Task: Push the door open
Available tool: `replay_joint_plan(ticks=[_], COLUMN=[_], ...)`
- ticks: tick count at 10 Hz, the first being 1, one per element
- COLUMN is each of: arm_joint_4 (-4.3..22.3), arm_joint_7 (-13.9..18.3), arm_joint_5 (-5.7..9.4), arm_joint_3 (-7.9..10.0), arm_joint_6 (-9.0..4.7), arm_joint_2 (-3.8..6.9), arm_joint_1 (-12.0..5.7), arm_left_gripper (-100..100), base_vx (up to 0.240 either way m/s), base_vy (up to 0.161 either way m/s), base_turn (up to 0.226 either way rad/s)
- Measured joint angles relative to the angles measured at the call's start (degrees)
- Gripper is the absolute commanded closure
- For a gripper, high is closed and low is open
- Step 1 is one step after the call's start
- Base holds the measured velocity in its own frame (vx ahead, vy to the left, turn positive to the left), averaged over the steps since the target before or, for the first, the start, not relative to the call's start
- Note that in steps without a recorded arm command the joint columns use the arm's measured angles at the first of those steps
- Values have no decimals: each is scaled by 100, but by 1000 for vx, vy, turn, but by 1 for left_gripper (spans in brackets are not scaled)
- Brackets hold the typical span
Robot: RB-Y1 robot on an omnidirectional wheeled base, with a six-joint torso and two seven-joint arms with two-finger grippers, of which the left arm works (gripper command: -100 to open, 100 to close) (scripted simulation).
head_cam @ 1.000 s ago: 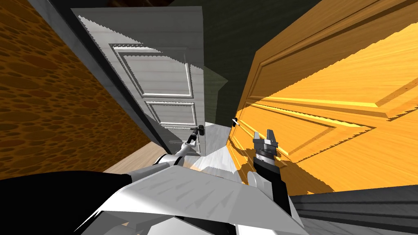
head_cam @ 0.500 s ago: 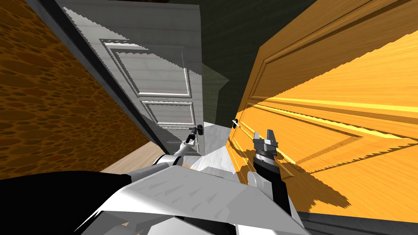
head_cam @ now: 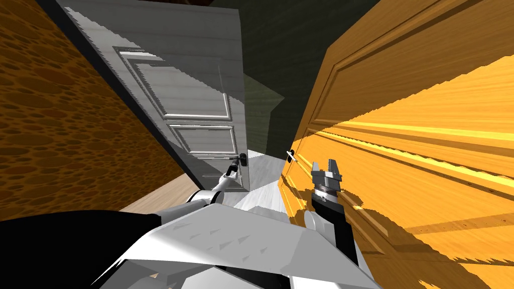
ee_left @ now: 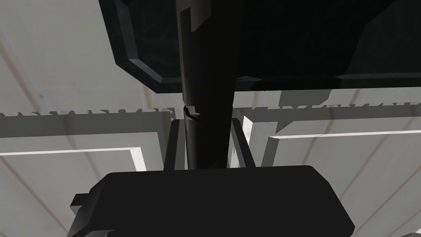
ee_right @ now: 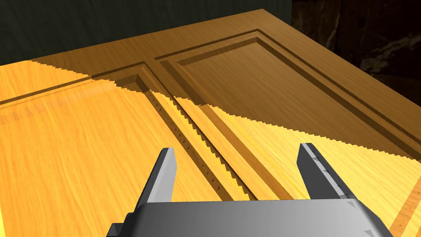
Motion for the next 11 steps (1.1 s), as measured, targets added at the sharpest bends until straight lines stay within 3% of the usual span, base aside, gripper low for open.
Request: replay_joint_plan(ticks=[1, 2, 4, 9, 11], arm_joint_4=[82, -65, -105, -114, -234], arm_joint_7=[-4, -22, -27, -89, -166], arm_joint_5=[18, 28, 44, 78, 106], arm_joint_3=[46, 85, 129, -58, -137], arm_joint_6=[-55, -7, 15, 44, 131], arm_joint_2=[43, 35, 72, -77, -178], arm_joint_1=[-40, 43, 70, 81, 91], arm_left_gripper=[100, 100, 100, 100, 100], base_vx=[177, 191, 107, 201, 207], base_vy=[-70, -84, -14, 13, 46], base_turn=[48, 44, 113, 200, 161])
